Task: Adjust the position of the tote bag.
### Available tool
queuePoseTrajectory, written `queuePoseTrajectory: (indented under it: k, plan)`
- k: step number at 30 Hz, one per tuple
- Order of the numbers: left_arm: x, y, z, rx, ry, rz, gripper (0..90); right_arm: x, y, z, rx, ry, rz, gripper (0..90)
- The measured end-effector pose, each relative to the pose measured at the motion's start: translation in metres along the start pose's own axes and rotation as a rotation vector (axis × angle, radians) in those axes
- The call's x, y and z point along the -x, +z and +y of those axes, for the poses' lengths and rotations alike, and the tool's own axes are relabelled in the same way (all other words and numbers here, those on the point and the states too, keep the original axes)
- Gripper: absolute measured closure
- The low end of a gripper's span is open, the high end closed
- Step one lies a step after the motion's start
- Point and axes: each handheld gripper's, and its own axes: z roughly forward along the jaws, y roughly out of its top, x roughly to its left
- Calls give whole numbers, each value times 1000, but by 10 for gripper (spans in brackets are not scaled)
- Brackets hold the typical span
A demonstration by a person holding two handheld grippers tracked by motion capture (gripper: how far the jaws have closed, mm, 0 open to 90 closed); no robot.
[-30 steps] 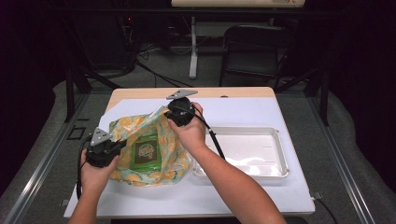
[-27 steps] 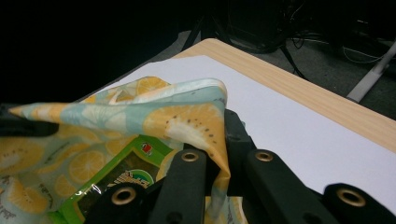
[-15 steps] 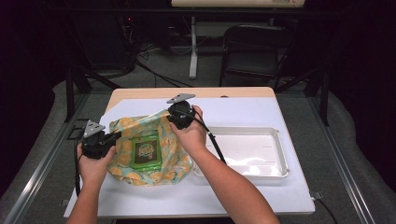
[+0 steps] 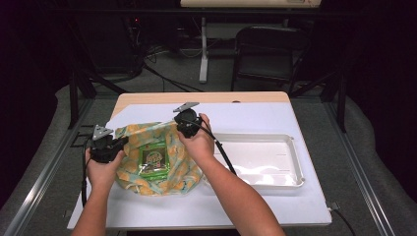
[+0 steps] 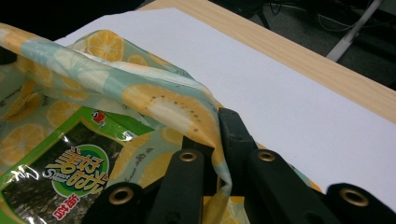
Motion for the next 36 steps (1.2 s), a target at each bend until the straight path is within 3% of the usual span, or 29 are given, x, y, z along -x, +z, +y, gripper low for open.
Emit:
queuePoseTrajectory:
  k: [8, 11, 17, 18, 21, 27, 32, 36]
  plan:
    - [-6, 14, -6, -44, -13, 8, 899, 0, 15, -6, -57, 2, -6, 853]
    - [-5, 14, -6, -44, -12, 7, 899, 2, 15, -6, -64, 13, 11, 832]
    - [-4, 13, -6, -42, -6, 6, 898, 3, 0, -4, -10, 34, 44, 713]
    - [-3, 13, -6, -36, -3, 2, 898, 4, -12, -2, 28, 35, 70, 653]
    - [0, 13, -6, -38, 5, 3, 898, 2, -27, -2, 76, 25, 68, 581]
    - [0, 13, -6, -42, 12, 7, 898, -2, -55, -7, 157, 17, 113, 538]
    - [0, 13, -7, -44, 9, 10, 898, -14, -57, -15, 124, -23, 143, 537]
    - [0, 12, -7, -40, 9, 13, 898, -24, -50, -22, 99, -76, 116, 517]
